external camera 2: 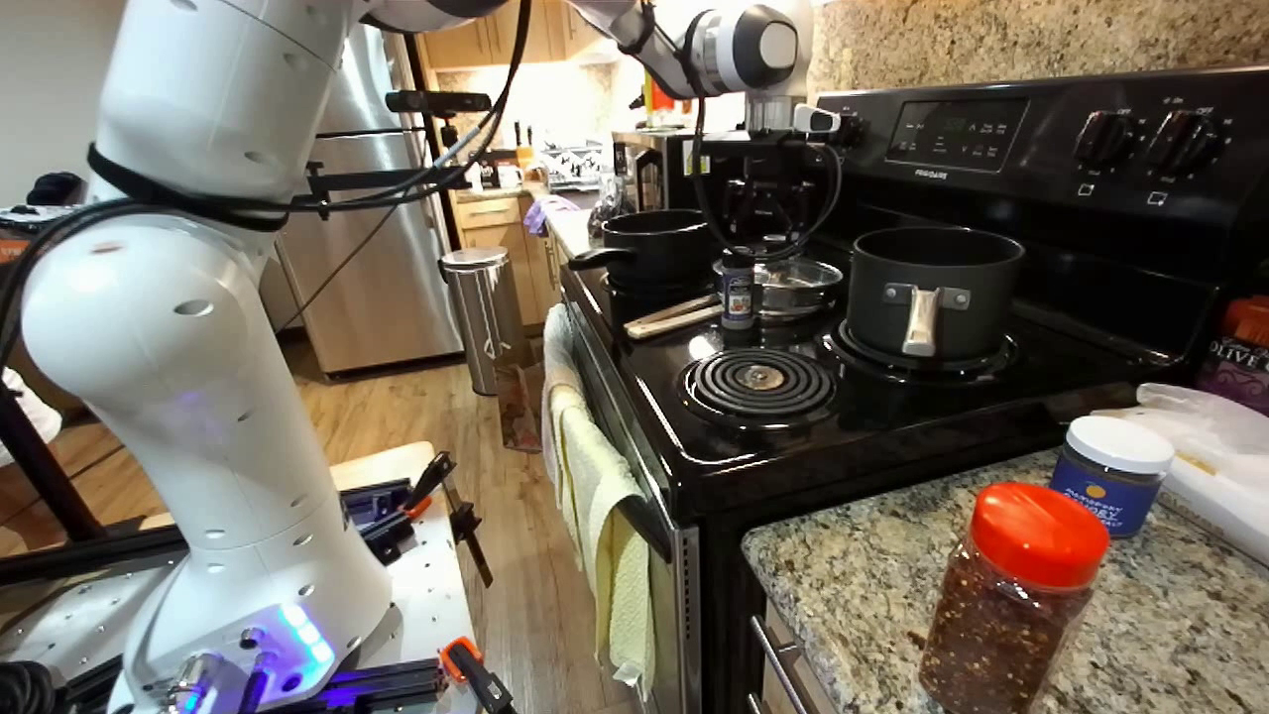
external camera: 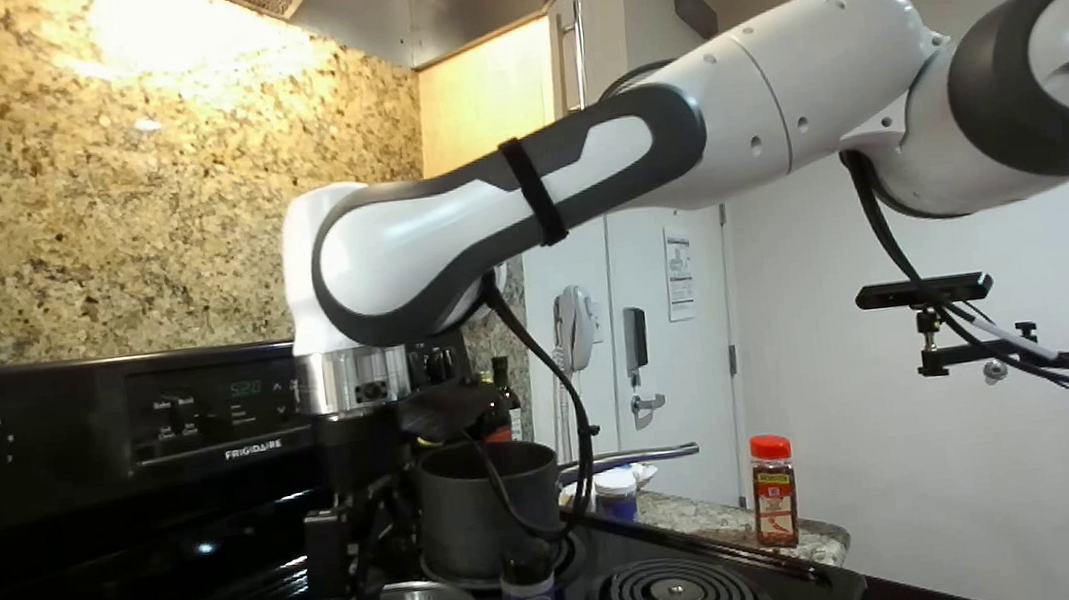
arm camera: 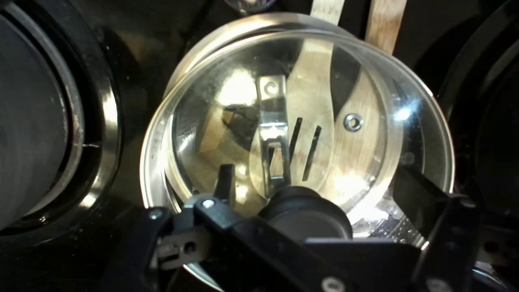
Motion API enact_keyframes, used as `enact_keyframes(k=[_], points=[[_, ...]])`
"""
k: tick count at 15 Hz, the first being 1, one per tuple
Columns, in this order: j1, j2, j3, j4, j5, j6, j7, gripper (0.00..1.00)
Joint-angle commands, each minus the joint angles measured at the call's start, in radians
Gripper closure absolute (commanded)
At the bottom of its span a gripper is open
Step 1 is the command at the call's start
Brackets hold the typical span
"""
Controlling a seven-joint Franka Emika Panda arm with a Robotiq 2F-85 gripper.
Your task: Put the top lid on the stove onto the black pot
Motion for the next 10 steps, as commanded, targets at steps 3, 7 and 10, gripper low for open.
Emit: enact_keyframes(k=[3,7,10], points=[[-0.004,0.021,0.006,0.048,0.01,-0.012,-0.026,0.0],[0.001,0.052,0.005,0.092,0.008,-0.023,-0.023,0.0],[0.003,0.071,0.002,0.115,0.007,-0.03,-0.017,0.26]])
